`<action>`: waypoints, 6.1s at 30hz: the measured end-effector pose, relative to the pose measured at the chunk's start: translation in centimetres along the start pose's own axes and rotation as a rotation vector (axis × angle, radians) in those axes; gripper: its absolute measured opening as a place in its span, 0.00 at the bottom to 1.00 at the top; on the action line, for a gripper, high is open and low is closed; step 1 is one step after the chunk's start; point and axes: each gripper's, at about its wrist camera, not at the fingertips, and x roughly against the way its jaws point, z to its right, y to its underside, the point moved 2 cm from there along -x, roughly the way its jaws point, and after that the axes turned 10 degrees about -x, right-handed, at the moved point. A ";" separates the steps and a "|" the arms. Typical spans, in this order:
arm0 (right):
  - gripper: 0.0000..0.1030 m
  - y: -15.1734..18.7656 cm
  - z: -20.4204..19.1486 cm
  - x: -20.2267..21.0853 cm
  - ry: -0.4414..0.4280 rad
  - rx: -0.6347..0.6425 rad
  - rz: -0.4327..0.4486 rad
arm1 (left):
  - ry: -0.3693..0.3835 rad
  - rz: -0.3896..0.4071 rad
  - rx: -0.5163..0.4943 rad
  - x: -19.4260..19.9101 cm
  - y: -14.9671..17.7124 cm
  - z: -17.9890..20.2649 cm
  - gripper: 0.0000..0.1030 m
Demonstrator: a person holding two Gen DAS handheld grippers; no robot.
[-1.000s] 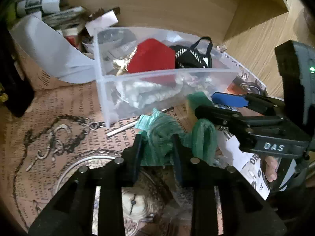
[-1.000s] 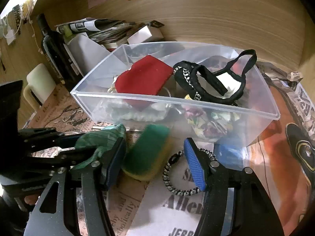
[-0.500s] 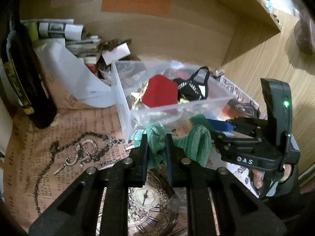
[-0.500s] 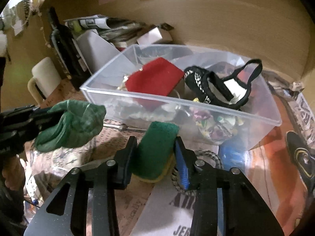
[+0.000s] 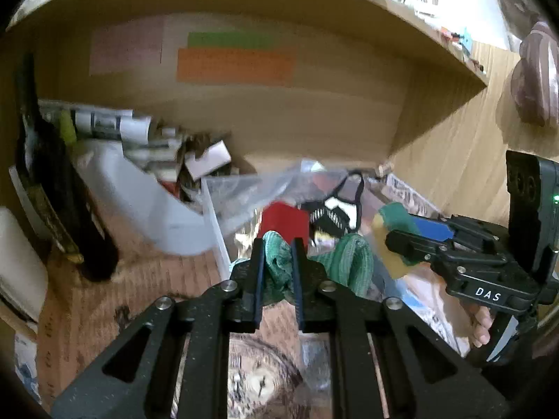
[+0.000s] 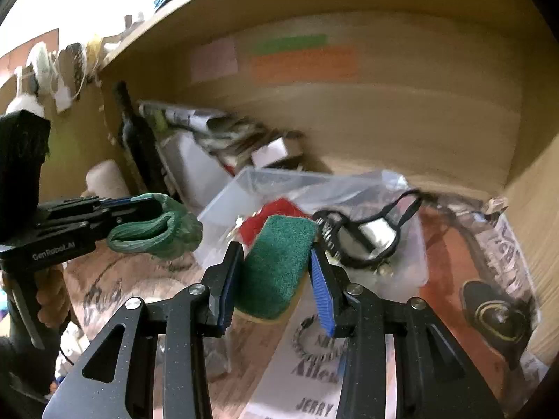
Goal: Organize soft objects
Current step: 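Grasp the green knit glove with left tool while right tool grasps the green sponge, then drop the green glove into the box with left tool while right releases the sponge inside, then grasp the bagged steel-wool scrubber with left tool while right tool grasps the braided bracelet, then lower the scrubber into the box with left tool while right releases the bracelet inside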
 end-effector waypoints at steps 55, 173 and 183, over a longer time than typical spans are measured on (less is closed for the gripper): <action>0.67 -0.8 3.4 -1.7 0.152 0.008 -0.005 | -0.016 -0.117 -0.024 -8.1 -1.6 0.3 0.51; 0.08 -3.0 2.5 -3.6 0.120 0.041 0.008 | -0.083 -0.054 -0.003 -7.6 -4.3 -0.8 0.42; 0.08 -3.9 3.7 -8.8 0.164 0.026 -0.082 | -0.067 -0.175 0.028 -13.4 -3.7 -1.7 0.42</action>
